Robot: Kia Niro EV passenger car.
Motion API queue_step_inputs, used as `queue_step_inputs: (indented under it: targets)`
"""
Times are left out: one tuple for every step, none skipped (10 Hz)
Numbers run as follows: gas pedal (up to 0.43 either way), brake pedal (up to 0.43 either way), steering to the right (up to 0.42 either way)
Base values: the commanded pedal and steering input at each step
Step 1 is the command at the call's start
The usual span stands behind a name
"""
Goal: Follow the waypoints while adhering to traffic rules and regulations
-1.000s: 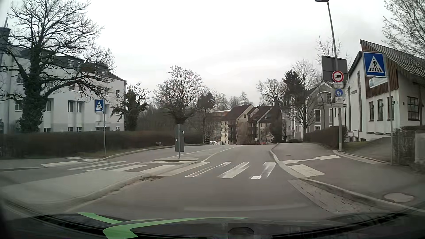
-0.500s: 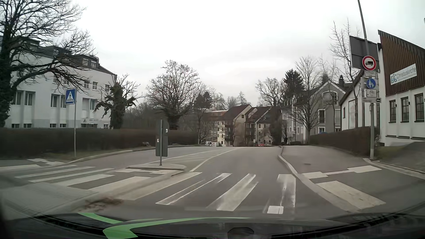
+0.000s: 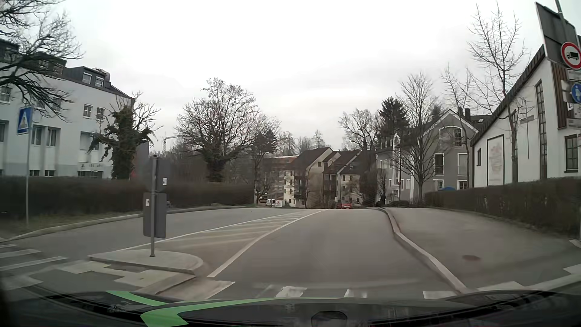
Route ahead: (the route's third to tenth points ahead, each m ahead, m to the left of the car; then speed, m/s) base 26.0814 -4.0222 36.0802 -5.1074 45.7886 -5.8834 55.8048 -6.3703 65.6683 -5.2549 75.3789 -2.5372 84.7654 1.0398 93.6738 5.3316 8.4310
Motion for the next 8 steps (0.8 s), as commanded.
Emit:
queue_step_inputs:
  targets:
    - [0.280, 0.000, 0.055]
    - [0.260, 0.000, 0.058]
    - [0.248, 0.000, 0.063]
    - [0.248, 0.000, 0.066]
    - [0.228, 0.000, 0.068]
    - [0.220, 0.000, 0.069]
    - [0.197, 0.000, 0.069]
    - [0.189, 0.000, 0.069]
